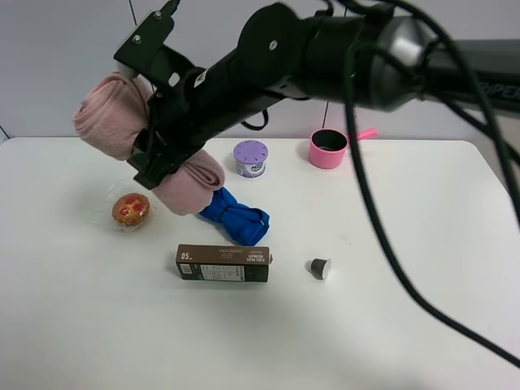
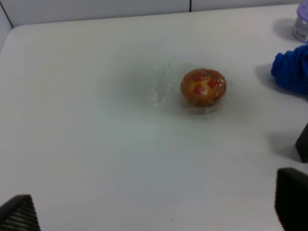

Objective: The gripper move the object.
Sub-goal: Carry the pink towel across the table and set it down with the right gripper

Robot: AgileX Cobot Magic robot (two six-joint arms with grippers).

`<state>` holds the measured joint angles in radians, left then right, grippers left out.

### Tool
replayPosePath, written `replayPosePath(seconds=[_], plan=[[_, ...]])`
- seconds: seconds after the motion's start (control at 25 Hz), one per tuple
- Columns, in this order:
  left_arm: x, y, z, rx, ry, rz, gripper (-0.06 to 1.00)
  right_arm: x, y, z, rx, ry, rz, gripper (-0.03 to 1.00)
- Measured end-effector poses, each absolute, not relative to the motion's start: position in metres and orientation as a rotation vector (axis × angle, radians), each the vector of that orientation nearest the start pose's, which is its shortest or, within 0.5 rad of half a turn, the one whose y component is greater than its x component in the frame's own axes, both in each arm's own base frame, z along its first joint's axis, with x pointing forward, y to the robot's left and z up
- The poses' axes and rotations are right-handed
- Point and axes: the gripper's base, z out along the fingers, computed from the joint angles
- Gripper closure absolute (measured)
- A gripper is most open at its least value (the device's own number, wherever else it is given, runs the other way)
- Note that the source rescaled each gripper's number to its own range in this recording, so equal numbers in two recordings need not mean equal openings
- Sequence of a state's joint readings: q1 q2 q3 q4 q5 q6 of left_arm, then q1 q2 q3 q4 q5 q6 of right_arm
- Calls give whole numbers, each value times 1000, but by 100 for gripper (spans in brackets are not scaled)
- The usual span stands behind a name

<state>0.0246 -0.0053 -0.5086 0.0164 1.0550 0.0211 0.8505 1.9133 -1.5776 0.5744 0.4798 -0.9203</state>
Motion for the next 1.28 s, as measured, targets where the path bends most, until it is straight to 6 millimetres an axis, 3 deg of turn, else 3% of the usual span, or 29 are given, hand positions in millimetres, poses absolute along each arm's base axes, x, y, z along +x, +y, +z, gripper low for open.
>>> replayPosePath(seconds=[0.24,0.6,1.04,1.28], plan=[[-7,1,280,-4,2025,48,-6,261,391,251,-1380,1750,597,97],[-7,1,280,-4,2025,48,-6,224,424,238,-1370,1722,670,97],[-7,1,280,-4,2025,48,-6,238,435,199,-1275,1742,581,97],[-7,1,280,-4,2025,48,-6,238,437,179,-1308,1782,578,97]])
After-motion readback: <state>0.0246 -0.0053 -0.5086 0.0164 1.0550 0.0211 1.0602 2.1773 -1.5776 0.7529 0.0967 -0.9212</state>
